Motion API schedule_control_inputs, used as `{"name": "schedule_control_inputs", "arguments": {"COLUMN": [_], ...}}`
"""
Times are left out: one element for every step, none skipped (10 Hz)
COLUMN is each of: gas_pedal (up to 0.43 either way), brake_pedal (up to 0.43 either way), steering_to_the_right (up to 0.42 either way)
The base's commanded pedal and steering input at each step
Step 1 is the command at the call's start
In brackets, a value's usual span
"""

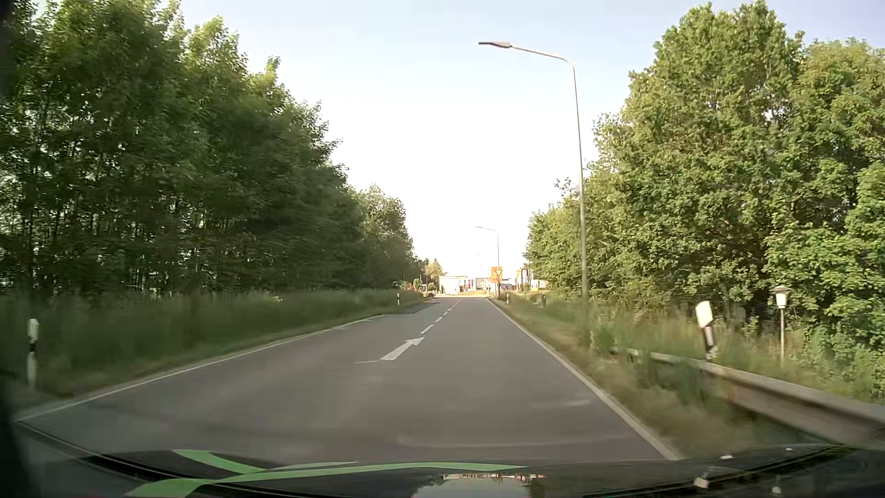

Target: Follow the waypoints while adhering to traffic rules and regulations

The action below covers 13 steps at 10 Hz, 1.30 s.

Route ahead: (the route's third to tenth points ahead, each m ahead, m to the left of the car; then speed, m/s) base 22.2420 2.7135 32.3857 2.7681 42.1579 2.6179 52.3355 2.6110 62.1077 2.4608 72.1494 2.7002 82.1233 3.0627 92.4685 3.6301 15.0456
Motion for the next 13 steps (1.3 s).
{"name": "schedule_control_inputs", "arguments": {"gas_pedal": [0.000,0.000,0.000,0.000,0.000,0.039,0.039,0.020,0.008,0.020,0.020,0.020,0.020], "brake_pedal": [0.000,0.000,0.000,0.000,0.000,0.000,0.000,0.000,0.000,0.000,0.000,0.000,0.000], "steering_to_the_right": [-0.001,-0.002,-0.001,-0.002,-0.002,-0.002,-0.002,-0.002,-0.002,-0.002,-0.001,-0.001,-0.002]}}
